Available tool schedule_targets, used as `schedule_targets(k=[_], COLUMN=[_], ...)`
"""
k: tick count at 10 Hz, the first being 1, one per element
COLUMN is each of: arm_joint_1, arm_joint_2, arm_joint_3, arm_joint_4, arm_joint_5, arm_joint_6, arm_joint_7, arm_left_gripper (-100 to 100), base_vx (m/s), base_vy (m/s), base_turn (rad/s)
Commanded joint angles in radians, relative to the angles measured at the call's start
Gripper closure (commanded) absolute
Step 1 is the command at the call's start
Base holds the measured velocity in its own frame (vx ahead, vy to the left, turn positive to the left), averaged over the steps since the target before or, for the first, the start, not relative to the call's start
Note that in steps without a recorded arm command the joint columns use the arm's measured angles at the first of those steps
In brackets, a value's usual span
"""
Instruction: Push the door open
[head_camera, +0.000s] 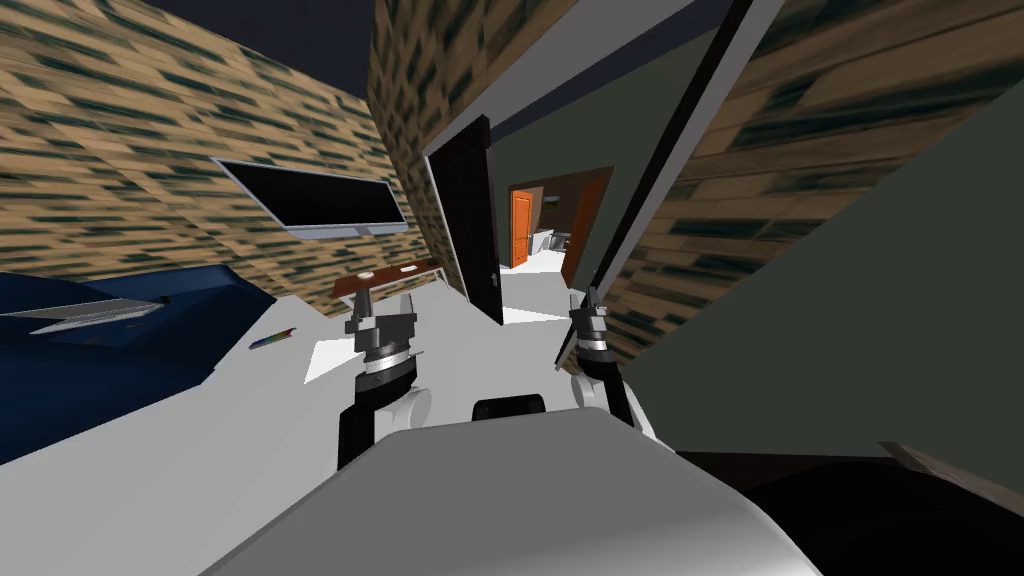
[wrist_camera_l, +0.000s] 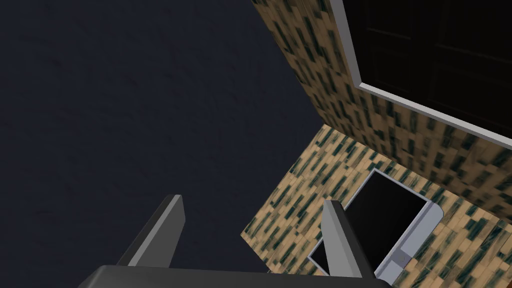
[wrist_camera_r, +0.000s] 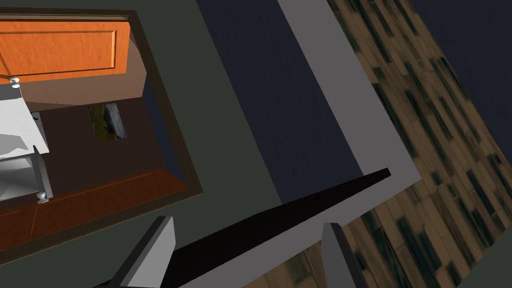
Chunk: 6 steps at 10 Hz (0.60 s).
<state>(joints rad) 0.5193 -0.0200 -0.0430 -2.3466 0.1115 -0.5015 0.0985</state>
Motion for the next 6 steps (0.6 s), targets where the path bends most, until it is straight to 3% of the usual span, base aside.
schedule_targets(k=[1, 6], arm_joint_1=[-0.012, -0.057], arm_joint_2=[0.009, 0.037], arm_joint_3=[-0.004, -0.018], arm_joint_4=[0.030, 0.142], arm_joint_5=[-0.003, -0.012], arm_joint_6=[-0.005, -0.024], arm_joint_7=[0.000, 0.000], arm_left_gripper=[-100, -100], base_vx=[0.059, 0.107], base_vy=[0.023, 0.052], base_turn=[-0.052, -0.057])
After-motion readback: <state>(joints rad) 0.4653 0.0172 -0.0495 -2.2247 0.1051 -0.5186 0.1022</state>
